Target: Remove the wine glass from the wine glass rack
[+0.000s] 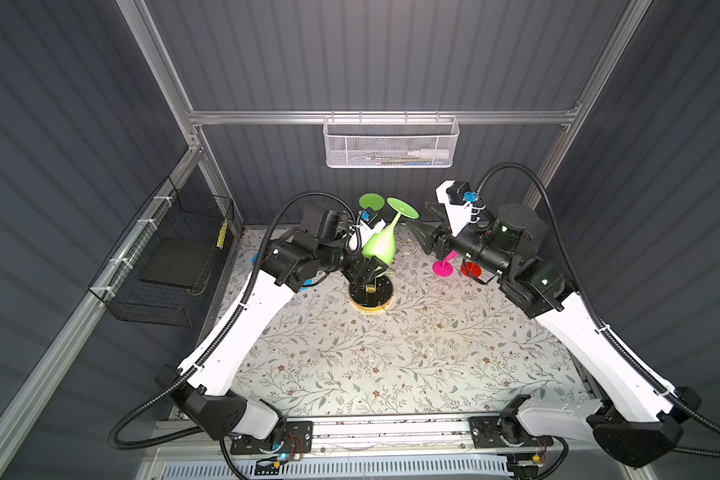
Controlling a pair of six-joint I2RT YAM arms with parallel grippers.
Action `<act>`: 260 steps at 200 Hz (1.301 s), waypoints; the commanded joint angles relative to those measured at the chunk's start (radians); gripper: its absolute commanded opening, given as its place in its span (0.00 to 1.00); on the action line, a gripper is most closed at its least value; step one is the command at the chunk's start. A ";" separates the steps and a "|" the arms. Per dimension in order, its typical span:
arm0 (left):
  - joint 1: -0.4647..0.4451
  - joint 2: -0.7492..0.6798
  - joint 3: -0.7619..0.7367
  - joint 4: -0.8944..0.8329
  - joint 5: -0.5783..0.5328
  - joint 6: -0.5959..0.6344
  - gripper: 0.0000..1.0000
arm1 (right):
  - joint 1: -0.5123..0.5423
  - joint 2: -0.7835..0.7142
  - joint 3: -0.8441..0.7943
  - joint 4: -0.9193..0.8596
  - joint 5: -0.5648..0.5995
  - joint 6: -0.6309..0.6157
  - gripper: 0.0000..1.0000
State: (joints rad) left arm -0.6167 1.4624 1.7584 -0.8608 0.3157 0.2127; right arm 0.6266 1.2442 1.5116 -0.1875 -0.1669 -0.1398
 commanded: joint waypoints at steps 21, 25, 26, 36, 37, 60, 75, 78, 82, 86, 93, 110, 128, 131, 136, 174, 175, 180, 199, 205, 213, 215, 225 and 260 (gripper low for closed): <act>-0.002 0.014 0.041 -0.084 0.042 -0.006 0.77 | 0.004 0.001 0.043 -0.007 0.016 -0.047 0.70; -0.001 0.013 0.042 -0.085 0.042 -0.006 0.77 | 0.005 0.001 0.045 -0.008 0.017 -0.050 0.70; -0.001 0.014 0.042 -0.085 0.042 -0.006 0.77 | 0.006 0.001 0.045 -0.009 0.016 -0.051 0.70; -0.001 0.015 0.044 -0.090 0.043 -0.007 0.77 | 0.006 0.004 0.048 -0.009 0.015 -0.058 0.70; -0.001 0.015 0.044 -0.090 0.043 -0.006 0.77 | 0.007 0.004 0.049 -0.009 0.015 -0.059 0.70; -0.001 0.019 0.050 -0.102 0.047 -0.006 0.77 | 0.011 0.011 0.060 -0.020 0.023 -0.078 0.71; -0.002 0.023 0.054 -0.107 0.052 -0.006 0.77 | 0.013 0.013 0.064 -0.025 0.022 -0.090 0.72; -0.001 0.022 0.055 -0.108 0.053 -0.006 0.77 | 0.013 0.014 0.064 -0.027 0.023 -0.094 0.72; -0.001 0.021 0.056 -0.109 0.053 -0.004 0.76 | 0.013 0.017 0.065 -0.028 0.023 -0.099 0.72; -0.001 0.021 0.055 -0.108 0.054 -0.004 0.76 | 0.014 0.019 0.066 -0.031 0.024 -0.105 0.73; -0.001 0.021 0.056 -0.110 0.055 -0.001 0.76 | 0.013 0.026 0.070 -0.036 0.029 -0.113 0.73; -0.001 0.025 0.066 -0.122 0.059 0.004 0.76 | 0.014 0.048 0.087 -0.053 0.037 -0.129 0.74; -0.001 0.031 0.075 -0.137 0.062 0.008 0.76 | 0.014 0.068 0.101 -0.059 0.035 -0.136 0.74; -0.001 0.032 0.076 -0.140 0.063 0.008 0.76 | 0.014 0.071 0.102 -0.059 0.036 -0.136 0.74; -0.001 0.035 0.078 -0.143 0.065 0.010 0.76 | 0.014 0.076 0.104 -0.058 0.036 -0.138 0.73; -0.002 0.039 0.089 -0.177 0.068 0.018 0.76 | 0.018 0.109 0.127 -0.072 0.035 -0.152 0.62; -0.002 0.040 0.089 -0.178 0.068 0.019 0.76 | 0.019 0.110 0.128 -0.073 0.035 -0.153 0.61; -0.001 0.039 0.091 -0.179 0.068 0.020 0.76 | 0.019 0.112 0.130 -0.076 0.035 -0.153 0.59; -0.001 0.041 0.093 -0.185 0.067 0.025 0.76 | 0.020 0.113 0.129 -0.078 0.036 -0.158 0.52; -0.002 0.043 0.095 -0.188 0.068 0.025 0.76 | 0.021 0.111 0.127 -0.079 0.036 -0.159 0.51; -0.001 0.045 0.098 -0.191 0.065 0.026 0.76 | 0.022 0.110 0.127 -0.082 0.039 -0.162 0.49; -0.001 0.045 0.098 -0.191 0.066 0.027 0.76 | 0.022 0.109 0.127 -0.081 0.039 -0.162 0.48; -0.001 0.046 0.099 -0.192 0.063 0.028 0.76 | 0.024 0.106 0.123 -0.084 0.044 -0.165 0.45; -0.001 0.044 0.101 -0.188 0.056 0.030 0.76 | 0.030 0.095 0.111 -0.085 0.049 -0.176 0.34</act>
State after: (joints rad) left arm -0.6167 1.4948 1.8339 -1.0019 0.3710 0.2173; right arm 0.6506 1.3621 1.6127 -0.2745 -0.1375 -0.3050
